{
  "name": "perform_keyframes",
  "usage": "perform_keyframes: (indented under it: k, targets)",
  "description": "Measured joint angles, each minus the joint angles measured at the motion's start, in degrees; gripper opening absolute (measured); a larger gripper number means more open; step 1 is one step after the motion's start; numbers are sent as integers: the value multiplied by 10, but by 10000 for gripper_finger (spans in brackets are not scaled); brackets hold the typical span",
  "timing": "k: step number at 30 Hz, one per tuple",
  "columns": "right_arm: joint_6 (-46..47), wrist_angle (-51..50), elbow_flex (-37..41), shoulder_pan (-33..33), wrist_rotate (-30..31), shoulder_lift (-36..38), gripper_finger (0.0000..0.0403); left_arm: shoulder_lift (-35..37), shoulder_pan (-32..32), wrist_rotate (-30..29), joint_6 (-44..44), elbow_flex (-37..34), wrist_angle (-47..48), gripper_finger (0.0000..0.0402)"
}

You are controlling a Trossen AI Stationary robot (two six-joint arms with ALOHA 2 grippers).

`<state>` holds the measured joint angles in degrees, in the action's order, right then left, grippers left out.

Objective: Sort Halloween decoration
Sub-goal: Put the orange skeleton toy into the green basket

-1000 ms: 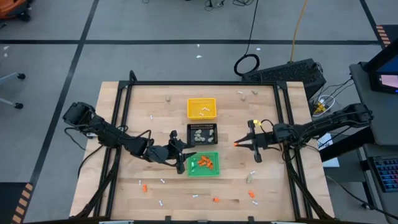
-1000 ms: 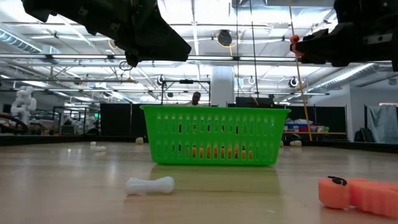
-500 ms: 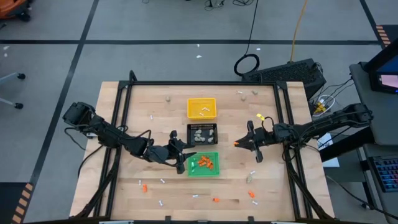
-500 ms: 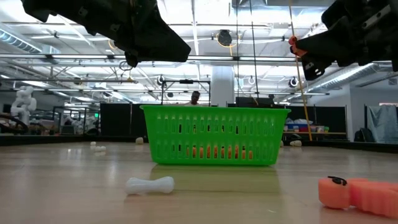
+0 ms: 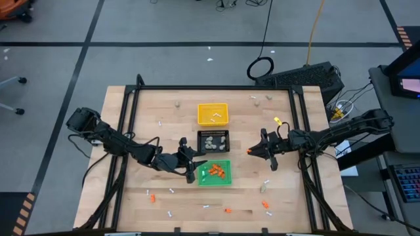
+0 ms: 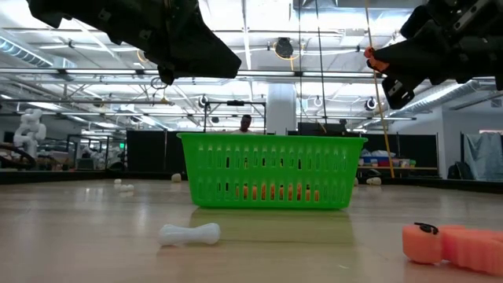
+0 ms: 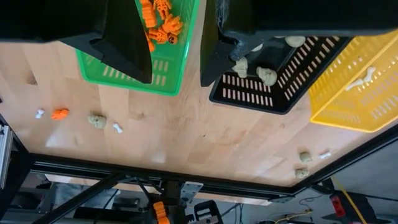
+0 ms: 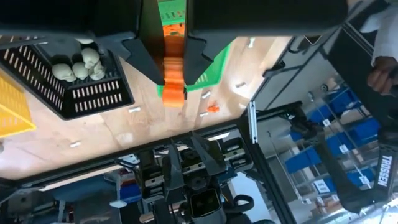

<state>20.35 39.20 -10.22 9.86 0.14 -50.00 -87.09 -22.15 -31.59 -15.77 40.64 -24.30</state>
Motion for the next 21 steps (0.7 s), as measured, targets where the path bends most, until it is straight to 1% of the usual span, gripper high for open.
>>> perform_keyframes:
  k: [3, 6, 11, 14, 21]
  targets:
    - [2, -4, -2, 0, -2, 0, 17, 0, 0, 0, 0, 0, 0, 134]
    - [8, -35, -26, 0, -3, 0, 17, 0, 0, 0, 0, 0, 1, 134]
    - [2, -169, -104, 14, -2, -7, 17, 0, 0, 0, -10, 0, 3, 134]
    - [-13, -222, -150, 28, -2, -24, 17, 0, 0, 0, -19, 0, 4, 134]
    - [-29, -258, -228, 53, 0, -96, 17, 0, 0, 0, -19, 0, 10, 134]
